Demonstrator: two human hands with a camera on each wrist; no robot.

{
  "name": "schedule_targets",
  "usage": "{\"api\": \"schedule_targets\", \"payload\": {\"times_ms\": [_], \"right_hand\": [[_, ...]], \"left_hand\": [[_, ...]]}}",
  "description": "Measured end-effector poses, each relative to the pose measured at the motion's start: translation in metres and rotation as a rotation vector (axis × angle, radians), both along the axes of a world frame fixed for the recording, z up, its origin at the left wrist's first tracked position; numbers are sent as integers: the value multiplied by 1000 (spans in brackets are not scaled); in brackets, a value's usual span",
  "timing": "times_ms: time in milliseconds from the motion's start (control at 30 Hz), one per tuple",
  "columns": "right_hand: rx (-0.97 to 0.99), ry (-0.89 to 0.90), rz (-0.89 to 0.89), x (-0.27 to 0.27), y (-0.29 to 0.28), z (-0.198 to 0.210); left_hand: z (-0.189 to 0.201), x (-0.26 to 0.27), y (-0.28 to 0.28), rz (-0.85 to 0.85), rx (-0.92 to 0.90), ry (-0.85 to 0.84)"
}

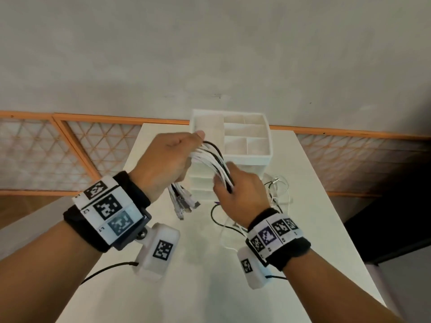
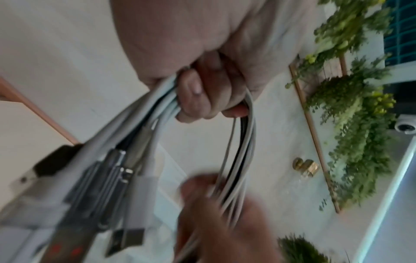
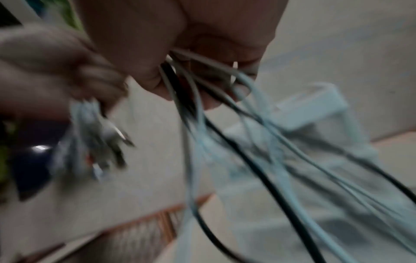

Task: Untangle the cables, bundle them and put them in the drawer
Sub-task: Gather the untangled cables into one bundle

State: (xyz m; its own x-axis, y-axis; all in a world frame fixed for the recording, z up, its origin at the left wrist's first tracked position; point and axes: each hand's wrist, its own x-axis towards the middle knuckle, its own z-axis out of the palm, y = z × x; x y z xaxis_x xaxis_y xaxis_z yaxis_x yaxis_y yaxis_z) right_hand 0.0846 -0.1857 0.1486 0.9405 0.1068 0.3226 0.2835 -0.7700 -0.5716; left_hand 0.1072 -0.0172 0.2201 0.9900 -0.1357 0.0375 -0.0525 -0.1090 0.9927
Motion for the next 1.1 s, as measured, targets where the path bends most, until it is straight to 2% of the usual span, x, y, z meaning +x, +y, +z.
{"api": "schedule_targets", "payload": {"times_ms": [167,300,333,400,467,567,633,700,800,867,933,1000,1100], "right_hand": [[-306,423,-290,14,-69,-69],[-153,434,-589,16,-125,-84],[-172,485,-584,14,-130,-85],[-274,546,-459,10,-124,-81],[-269,449,-237,5,-101,-64],[-24,100,30,-3,-51,-28],[110,-141,82,-6,-23,-13],[209,-203,90,-6,-7,-3],[380,22,140,-3,-8,4],[413,177,196,-2,-15,2],[309,274,235,0,-25,-7],[127,403,213,2,-39,-25],[-134,685,30,9,-76,-53]], "left_hand": [[0,1,17,124,-79,-53],[-9,5,25,197,-102,-11],[-12,6,26,198,-96,7],[-19,7,23,186,-63,43],[-26,6,15,173,-14,65],[-32,4,1,149,69,78],[-33,2,-8,112,124,71],[-30,1,-12,76,159,55],[-25,-3,-10,7,215,39],[-25,-7,-8,-52,274,26],[-26,-11,-6,-71,280,36],[-21,-12,-1,-65,199,90],[-7,-11,10,-104,135,146]]}}
